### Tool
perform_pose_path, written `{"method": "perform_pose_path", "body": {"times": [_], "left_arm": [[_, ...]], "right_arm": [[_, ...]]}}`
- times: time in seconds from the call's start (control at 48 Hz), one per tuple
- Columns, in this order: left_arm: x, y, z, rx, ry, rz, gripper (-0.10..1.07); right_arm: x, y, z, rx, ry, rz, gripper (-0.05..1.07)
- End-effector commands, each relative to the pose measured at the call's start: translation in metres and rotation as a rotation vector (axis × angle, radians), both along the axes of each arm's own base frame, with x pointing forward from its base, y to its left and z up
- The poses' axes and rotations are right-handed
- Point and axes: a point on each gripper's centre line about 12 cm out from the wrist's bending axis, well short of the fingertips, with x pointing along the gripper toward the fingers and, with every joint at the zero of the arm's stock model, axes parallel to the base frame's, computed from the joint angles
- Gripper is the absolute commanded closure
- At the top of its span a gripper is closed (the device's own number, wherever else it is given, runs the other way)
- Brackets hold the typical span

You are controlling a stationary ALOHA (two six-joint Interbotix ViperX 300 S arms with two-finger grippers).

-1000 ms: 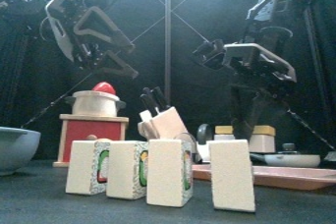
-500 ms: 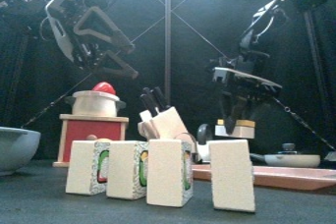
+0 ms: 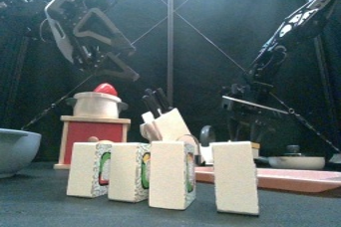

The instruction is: Place egg sushi in top right corner

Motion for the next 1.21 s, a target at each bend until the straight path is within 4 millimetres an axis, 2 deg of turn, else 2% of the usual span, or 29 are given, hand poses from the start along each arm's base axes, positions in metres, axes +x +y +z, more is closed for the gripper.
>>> {"method": "perform_pose_path", "body": {"times": [0.0, 0.125, 0.354, 0.562, 0.75, 0.896, 0.979, 1.188], "left_arm": [[0.002, 0.0, 0.007, 0.0, -0.028, 0.002, -0.05], [0.002, 0.001, 0.007, -0.001, -0.027, 0.005, -0.05], [0.003, 0.001, 0.01, -0.001, -0.035, 0.005, -0.05], [0.002, 0.0, 0.004, -0.016, -0.016, 0.011, -0.05], [0.006, 0.0, 0.009, -0.028, -0.032, 0.017, -0.05], [0.01, -0.002, 0.017, -0.042, -0.061, 0.023, -0.05], [0.011, -0.01, 0.022, -0.035, -0.09, -0.006, -0.05], [0.013, -0.016, 0.033, -0.024, -0.19, -0.025, -0.05]], "right_arm": [[0.002, -0.005, 0.006, -0.015, -0.019, 0.001, 0.18], [0.002, -0.006, 0.005, -0.028, -0.007, 0.013, 0.13], [0.005, -0.004, 0.011, -0.072, -0.01, 0.065, 0.13], [0.007, 0.001, 0.021, -0.125, -0.018, 0.129, 0.13], [0.003, 0.003, 0.035, -0.184, -0.055, 0.19, 0.13], [0.003, 0.019, 0.047, -0.225, -0.14, 0.308, 0.13], [0.003, 0.026, 0.053, -0.228, -0.206, 0.361, 0.13], [0.001, 0.038, 0.08, -0.276, -0.343, 0.456, 0.13]]}}
